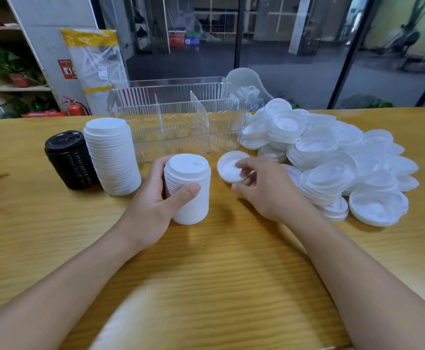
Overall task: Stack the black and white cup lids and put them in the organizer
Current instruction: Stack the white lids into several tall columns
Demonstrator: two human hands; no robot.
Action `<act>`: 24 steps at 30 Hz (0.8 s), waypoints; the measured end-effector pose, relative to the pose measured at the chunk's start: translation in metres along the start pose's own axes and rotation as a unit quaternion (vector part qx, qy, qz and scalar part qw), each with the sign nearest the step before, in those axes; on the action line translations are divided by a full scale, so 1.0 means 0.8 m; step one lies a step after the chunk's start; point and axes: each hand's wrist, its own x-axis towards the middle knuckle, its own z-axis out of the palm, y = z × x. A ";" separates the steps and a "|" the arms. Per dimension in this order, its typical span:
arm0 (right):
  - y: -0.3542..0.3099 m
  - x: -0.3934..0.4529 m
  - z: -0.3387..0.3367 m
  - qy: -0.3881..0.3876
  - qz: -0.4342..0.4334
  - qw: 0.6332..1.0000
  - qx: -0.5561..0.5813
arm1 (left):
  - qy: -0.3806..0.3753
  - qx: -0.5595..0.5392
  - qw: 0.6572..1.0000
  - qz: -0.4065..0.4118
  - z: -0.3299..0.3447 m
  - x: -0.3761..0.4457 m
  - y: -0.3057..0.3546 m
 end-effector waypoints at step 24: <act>-0.003 -0.004 0.006 -0.027 -0.122 0.992 -0.014 | 0.006 0.002 1.000 -0.005 -0.003 0.001 -0.002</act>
